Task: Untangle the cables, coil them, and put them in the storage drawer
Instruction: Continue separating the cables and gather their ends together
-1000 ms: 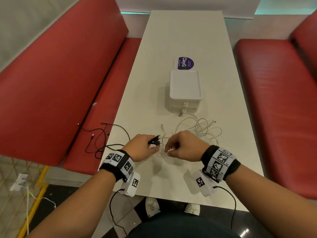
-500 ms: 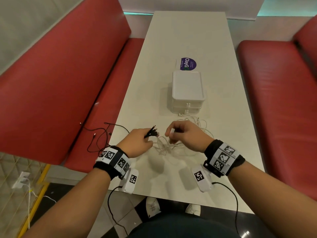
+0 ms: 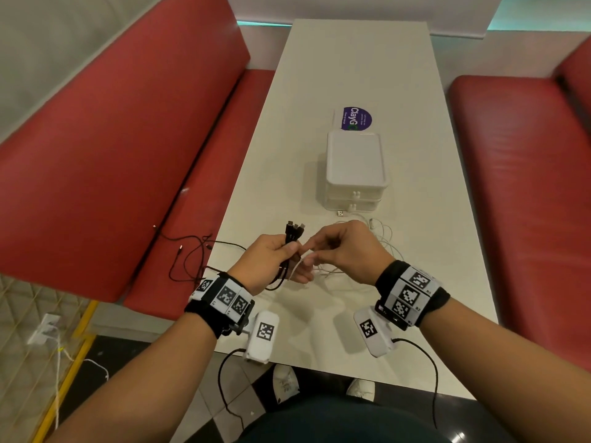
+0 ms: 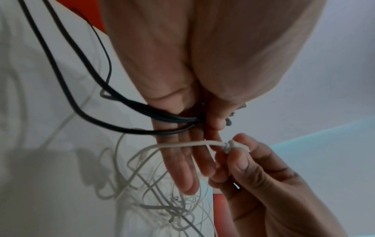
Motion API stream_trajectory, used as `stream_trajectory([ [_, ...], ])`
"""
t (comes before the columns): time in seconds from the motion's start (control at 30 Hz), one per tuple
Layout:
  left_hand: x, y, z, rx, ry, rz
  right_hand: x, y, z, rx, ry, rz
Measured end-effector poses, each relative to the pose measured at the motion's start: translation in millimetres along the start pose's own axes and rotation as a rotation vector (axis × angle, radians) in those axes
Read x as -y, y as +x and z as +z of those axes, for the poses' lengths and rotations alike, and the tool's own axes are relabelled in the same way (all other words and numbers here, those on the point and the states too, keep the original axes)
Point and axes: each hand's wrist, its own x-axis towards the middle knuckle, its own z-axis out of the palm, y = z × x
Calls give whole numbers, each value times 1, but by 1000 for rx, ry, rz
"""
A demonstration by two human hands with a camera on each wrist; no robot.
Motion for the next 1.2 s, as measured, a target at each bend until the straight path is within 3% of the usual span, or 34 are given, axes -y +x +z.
stream_trajectory([
  [0.17, 0, -2, 0, 59, 43, -13, 1, 3, 0, -101, -30, -1],
  [0.4, 3, 1, 8, 27, -45, -135, 2, 4, 3, -160, -87, -6],
  [0.73, 4, -2, 9, 42, 179, 36, -1, 3, 6, -225, 35, -42],
  [0.8, -1, -4, 9, 30, 89, 91, -5, 1, 11, -172, 215, -3],
  [0.87, -9, -4, 9, 44, -24, 161, -12, -2, 20, -26, 452, 65],
  [0.9, -13, -3, 9, 54, -68, 194, -15, -4, 26, 65, 483, 79],
  [0.97, -21, -3, 7, 49, -89, 219, -18, -9, 37, 196, 264, 50],
  [1.03, -27, -4, 3, 18, 174, 245, -20, -11, 44, 247, 14, 27],
  [1.13, -32, -7, 2, 35, 874, 265, -25, -8, 44, 242, -180, -4],
  [1.2, -33, -12, 8, 88, 1085, 230, -24, -5, 41, 208, -302, -91],
])
